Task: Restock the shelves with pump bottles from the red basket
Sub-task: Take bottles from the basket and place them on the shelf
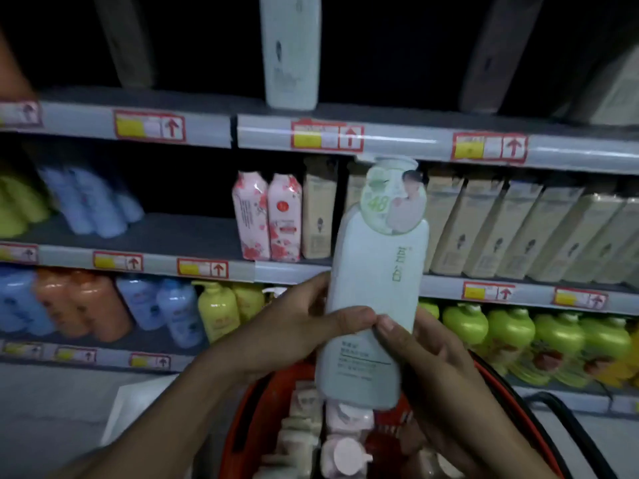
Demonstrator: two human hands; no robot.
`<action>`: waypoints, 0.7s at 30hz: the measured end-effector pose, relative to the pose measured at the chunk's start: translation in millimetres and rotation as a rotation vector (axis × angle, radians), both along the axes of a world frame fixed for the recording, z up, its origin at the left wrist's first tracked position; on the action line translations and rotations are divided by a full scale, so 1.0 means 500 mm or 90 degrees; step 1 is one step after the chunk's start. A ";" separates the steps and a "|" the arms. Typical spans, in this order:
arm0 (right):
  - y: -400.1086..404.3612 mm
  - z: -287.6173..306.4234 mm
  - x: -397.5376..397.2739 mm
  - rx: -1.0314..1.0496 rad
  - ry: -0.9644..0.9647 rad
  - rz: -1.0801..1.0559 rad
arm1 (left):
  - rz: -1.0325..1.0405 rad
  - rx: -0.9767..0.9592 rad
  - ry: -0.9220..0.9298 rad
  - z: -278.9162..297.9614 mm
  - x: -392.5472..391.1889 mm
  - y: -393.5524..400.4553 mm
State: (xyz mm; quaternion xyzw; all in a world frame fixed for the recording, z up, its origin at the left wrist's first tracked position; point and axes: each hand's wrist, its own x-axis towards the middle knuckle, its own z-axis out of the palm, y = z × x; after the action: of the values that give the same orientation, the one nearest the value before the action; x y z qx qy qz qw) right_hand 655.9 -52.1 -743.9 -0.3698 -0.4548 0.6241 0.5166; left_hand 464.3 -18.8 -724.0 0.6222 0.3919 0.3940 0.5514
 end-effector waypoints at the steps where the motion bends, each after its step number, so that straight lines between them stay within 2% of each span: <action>1: 0.004 0.027 -0.010 0.028 -0.002 -0.008 | 0.014 0.013 -0.004 0.028 -0.011 -0.003; 8: 0.036 0.176 -0.055 0.166 -0.050 -0.014 | 0.125 0.179 0.040 0.195 -0.053 -0.039; 14: 0.051 0.225 -0.066 0.183 -0.114 -0.003 | 0.178 0.191 0.067 0.217 -0.060 -0.030; 21: 0.100 0.231 -0.076 0.205 -0.153 -0.041 | 0.188 0.169 0.037 0.211 -0.063 0.020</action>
State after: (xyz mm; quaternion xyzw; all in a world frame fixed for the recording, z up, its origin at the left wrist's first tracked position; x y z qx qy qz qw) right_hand 617.8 -1.9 -628.6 -0.3685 -0.5949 0.4778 0.5310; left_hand 432.9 -8.7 -618.3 0.6365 0.4390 0.5007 0.3892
